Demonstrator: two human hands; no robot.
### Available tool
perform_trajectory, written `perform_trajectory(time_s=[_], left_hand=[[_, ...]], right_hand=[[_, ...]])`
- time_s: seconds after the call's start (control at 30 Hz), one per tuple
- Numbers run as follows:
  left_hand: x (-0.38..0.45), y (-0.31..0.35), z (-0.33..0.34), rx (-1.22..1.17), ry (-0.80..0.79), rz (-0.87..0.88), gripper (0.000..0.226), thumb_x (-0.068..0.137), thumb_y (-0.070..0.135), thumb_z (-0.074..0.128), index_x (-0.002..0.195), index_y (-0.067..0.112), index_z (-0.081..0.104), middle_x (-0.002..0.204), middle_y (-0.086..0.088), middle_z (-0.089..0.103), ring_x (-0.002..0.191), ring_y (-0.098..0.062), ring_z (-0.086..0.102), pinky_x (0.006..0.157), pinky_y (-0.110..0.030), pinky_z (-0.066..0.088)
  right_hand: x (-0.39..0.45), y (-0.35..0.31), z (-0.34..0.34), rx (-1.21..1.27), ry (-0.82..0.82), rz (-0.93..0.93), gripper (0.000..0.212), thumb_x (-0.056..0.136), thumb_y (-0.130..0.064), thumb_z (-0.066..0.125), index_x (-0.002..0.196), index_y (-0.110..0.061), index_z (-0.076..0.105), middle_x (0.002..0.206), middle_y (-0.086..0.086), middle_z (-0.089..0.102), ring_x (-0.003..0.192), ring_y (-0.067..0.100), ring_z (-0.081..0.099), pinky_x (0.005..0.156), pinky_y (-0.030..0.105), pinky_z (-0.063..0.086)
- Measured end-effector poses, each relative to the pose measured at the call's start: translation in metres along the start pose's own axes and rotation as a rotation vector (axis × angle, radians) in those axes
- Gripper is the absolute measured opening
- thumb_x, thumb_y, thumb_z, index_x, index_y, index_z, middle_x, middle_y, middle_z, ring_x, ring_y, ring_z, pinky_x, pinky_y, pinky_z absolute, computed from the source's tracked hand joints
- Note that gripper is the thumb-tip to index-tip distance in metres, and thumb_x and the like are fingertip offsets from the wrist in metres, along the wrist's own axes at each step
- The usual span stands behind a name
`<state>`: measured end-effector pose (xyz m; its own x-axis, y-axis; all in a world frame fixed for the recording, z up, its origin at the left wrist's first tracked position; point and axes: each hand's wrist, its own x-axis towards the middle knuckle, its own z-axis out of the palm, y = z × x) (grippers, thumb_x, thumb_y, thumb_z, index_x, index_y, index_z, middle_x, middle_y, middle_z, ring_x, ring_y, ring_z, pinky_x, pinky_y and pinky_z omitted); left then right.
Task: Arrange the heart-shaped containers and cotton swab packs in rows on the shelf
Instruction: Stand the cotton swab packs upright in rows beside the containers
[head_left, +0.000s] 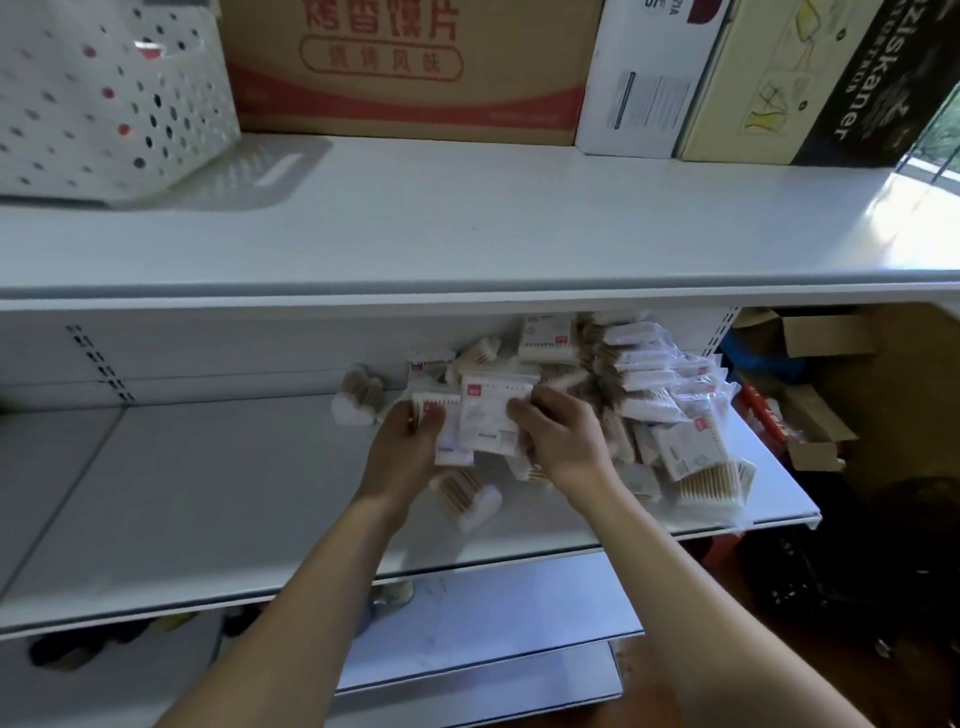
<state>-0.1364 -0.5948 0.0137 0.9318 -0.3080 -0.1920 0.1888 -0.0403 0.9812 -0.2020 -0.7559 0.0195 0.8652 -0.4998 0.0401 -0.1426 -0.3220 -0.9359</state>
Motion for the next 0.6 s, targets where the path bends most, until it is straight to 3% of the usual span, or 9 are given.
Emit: perform_trajectory(time_s=[0.1,0.2,0.27,0.33,0.43,0.5,0.6], left_hand=[[-0.004,0.004,-0.003,-0.098,-0.044,-0.026,0.026,0.102,0.037,0.052,0.110,0.016,0.066,0.103,-0.008,0.076,0.090,-0.022,0.075,0.075,-0.044,0.062],[-0.007,0.006,-0.011,-0.112,-0.064,-0.001,0.014,0.098,0.029,0.062,0.107,0.019,0.066,0.101,-0.007,0.076,0.088,-0.022,0.075,0.073,-0.042,0.063],[-0.006,0.005,-0.020,-0.094,-0.030,0.007,0.013,0.096,0.024,0.065,0.108,0.019,0.066,0.102,-0.008,0.076,0.087,-0.024,0.075,0.073,-0.049,0.062],[-0.004,0.002,-0.028,-0.093,0.012,-0.016,0.020,0.095,0.024,0.066,0.113,0.015,0.065,0.102,-0.008,0.076,0.087,-0.026,0.075,0.074,-0.052,0.062],[-0.003,0.000,-0.033,-0.045,0.040,-0.039,0.025,0.094,0.029,0.067,0.114,0.014,0.064,0.105,-0.008,0.074,0.086,-0.024,0.075,0.070,-0.043,0.063],[-0.003,-0.003,-0.035,-0.034,0.047,-0.046,0.028,0.092,0.032,0.069,0.113,0.013,0.063,0.106,-0.009,0.073,0.086,-0.024,0.074,0.067,-0.039,0.063],[-0.002,-0.006,-0.035,-0.041,0.043,-0.071,0.035,0.091,0.035,0.071,0.113,0.010,0.061,0.105,-0.011,0.073,0.086,-0.025,0.075,0.068,-0.041,0.063]], right_hand=[[-0.002,-0.003,0.016,-0.194,-0.042,-0.046,0.033,0.089,-0.040,0.062,0.072,-0.012,0.056,0.062,0.001,0.060,0.060,0.024,0.055,0.058,0.033,0.038],[-0.002,-0.011,0.024,-0.305,-0.007,-0.124,0.027,0.095,-0.042,0.059,0.085,-0.019,0.070,0.077,-0.002,0.071,0.073,0.018,0.066,0.064,0.032,0.048],[0.007,-0.009,0.019,-0.444,0.162,-0.238,0.026,0.099,-0.033,0.056,0.108,-0.016,0.073,0.103,0.006,0.073,0.094,0.027,0.066,0.075,0.033,0.048],[0.029,0.000,0.012,-0.735,0.373,-0.355,0.028,0.096,-0.022,0.058,0.119,-0.008,0.067,0.120,0.016,0.065,0.112,0.039,0.056,0.086,0.039,0.045],[0.068,0.014,0.008,-1.111,0.415,-0.361,0.039,0.087,-0.020,0.067,0.124,-0.007,0.063,0.134,0.018,0.057,0.126,0.044,0.047,0.106,0.048,0.038],[0.084,0.016,0.009,-1.206,0.380,-0.361,0.040,0.084,-0.020,0.067,0.122,-0.007,0.064,0.133,0.017,0.058,0.124,0.042,0.047,0.109,0.050,0.034],[0.087,0.011,0.008,-1.318,0.320,-0.334,0.029,0.081,-0.021,0.061,0.108,-0.011,0.069,0.113,0.010,0.066,0.109,0.036,0.052,0.100,0.046,0.036]])
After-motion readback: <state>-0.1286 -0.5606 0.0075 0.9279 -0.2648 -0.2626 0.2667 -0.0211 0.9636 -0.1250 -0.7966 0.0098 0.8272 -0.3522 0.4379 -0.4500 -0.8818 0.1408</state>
